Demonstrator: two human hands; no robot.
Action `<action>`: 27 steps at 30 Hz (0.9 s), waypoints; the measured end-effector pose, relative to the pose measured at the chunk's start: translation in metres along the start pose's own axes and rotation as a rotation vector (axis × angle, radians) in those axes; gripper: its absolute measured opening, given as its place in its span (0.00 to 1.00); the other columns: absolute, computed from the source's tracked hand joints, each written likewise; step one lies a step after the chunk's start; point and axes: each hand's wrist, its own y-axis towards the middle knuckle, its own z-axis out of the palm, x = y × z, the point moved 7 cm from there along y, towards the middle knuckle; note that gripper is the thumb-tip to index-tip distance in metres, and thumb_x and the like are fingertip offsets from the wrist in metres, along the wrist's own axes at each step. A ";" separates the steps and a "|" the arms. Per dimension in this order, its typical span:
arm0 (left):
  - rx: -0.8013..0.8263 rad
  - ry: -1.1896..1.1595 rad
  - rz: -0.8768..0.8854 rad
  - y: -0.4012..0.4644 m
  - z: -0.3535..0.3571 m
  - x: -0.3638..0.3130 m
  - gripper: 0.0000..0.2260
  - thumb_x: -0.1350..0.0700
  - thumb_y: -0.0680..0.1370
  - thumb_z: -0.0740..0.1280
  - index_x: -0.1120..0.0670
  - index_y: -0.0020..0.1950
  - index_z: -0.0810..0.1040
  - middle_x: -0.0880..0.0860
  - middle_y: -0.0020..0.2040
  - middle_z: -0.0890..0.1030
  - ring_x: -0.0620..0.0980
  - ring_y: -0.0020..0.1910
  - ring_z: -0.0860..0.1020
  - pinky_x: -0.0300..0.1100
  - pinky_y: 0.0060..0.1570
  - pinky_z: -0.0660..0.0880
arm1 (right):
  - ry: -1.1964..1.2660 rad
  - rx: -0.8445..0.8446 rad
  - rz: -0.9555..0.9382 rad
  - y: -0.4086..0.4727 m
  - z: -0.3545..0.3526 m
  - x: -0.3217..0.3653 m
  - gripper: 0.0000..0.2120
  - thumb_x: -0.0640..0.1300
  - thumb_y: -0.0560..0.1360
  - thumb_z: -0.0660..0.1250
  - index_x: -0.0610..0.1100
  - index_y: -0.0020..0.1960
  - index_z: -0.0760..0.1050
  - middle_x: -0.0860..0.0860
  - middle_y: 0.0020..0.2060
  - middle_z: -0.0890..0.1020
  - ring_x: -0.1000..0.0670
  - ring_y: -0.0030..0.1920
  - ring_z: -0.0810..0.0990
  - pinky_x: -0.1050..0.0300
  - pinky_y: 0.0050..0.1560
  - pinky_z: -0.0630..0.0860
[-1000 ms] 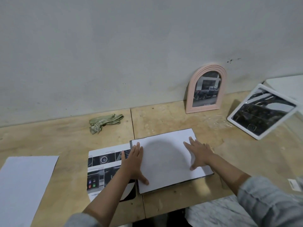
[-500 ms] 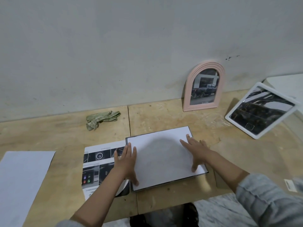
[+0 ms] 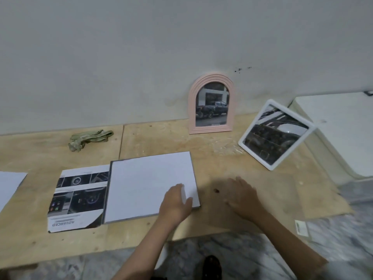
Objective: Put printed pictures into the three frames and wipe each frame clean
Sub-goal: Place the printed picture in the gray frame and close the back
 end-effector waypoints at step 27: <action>0.040 -0.313 -0.257 0.006 0.088 -0.056 0.16 0.42 0.66 0.67 0.53 0.43 0.72 0.56 0.55 0.74 0.55 0.51 0.74 0.44 0.49 0.72 | 0.470 -0.241 0.812 -0.077 -0.032 -0.177 0.28 0.57 0.70 0.68 0.40 0.62 0.66 0.39 0.59 0.66 0.36 0.60 0.66 0.44 0.56 0.71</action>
